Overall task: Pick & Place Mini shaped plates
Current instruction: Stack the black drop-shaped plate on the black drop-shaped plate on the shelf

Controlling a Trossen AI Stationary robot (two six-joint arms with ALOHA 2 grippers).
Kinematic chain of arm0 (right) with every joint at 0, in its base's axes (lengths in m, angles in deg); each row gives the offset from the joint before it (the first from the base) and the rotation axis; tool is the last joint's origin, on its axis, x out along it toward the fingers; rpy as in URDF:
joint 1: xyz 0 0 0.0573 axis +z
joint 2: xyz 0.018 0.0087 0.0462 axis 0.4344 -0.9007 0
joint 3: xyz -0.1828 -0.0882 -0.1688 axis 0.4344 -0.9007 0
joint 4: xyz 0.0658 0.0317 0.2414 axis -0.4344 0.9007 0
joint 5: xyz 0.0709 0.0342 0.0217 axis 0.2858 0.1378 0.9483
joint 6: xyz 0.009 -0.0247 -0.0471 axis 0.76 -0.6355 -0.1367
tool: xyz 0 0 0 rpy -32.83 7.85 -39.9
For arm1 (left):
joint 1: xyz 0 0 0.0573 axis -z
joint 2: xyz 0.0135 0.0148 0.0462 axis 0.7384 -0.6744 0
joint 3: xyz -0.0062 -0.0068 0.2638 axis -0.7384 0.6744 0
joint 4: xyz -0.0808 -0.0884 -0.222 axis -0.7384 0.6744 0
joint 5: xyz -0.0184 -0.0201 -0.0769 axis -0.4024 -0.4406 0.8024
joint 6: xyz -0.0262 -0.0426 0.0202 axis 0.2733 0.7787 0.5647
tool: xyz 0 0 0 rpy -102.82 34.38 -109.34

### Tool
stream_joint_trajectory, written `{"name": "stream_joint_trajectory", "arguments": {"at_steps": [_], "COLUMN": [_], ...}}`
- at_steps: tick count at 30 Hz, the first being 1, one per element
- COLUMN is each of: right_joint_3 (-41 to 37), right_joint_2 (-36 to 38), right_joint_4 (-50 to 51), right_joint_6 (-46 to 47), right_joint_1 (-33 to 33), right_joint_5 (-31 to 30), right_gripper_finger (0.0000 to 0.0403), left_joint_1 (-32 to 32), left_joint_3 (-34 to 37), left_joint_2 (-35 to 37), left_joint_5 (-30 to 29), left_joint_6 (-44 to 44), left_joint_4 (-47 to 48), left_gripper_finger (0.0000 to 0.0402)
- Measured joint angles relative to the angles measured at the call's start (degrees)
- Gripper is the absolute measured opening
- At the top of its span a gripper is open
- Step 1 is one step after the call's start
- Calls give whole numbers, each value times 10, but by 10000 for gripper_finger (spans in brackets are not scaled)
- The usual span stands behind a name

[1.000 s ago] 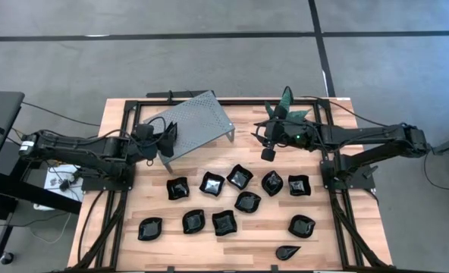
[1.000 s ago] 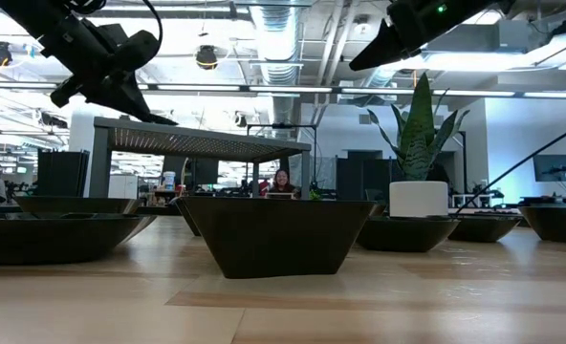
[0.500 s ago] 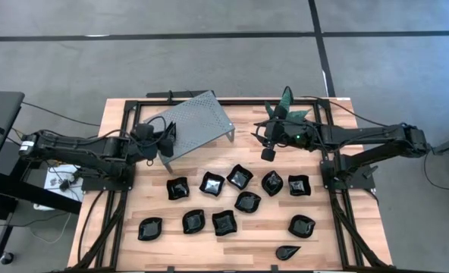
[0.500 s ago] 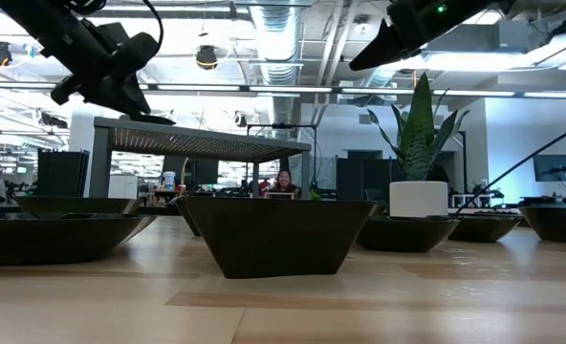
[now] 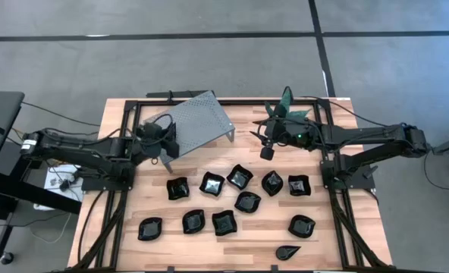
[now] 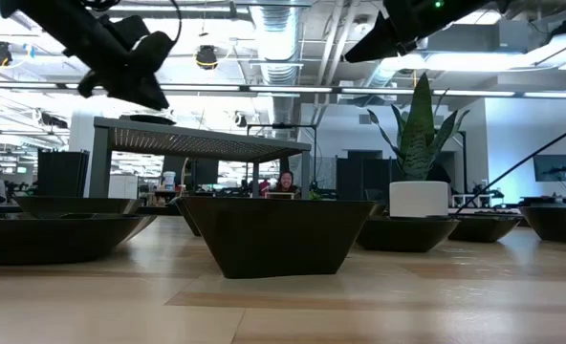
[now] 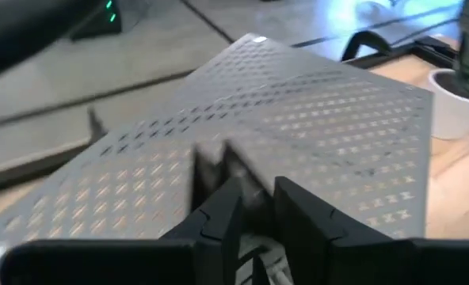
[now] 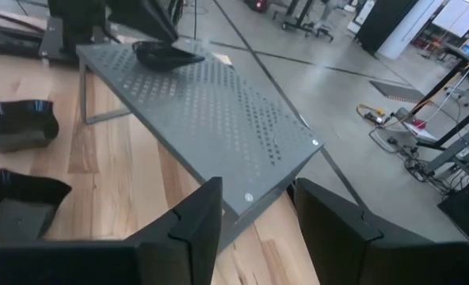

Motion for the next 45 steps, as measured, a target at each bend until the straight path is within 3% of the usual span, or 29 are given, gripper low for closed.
{"name": "stream_joint_trajectory", "arguments": {"at_steps": [4, 8, 11, 25, 45], "right_joint_3": [0, 0, 0, 0, 0], "right_joint_2": [0, 0, 0, 0, 0], "right_joint_4": [-8, -10, -10, -10, -4], "right_joint_6": [0, -1, -1, -1, 5], "right_joint_1": [0, 0, 0, 0, 0], "right_joint_5": [0, 0, 0, 0, 0], "right_gripper_finger": [153, 155, 155, 154, 149], "left_joint_1": [-11, -27, -29, -12, 8], "left_joint_3": [0, 0, 0, 0, 0], "left_joint_2": [-43, -74, -76, -15, 1], "left_joint_5": [31, 27, 0, -22, -14], "left_joint_6": [-35, -29, -22, -33, -38], "left_joint_4": [-35, -35, -43, -55, -40], "left_gripper_finger": [37, 8, 7, 5, 5]}}
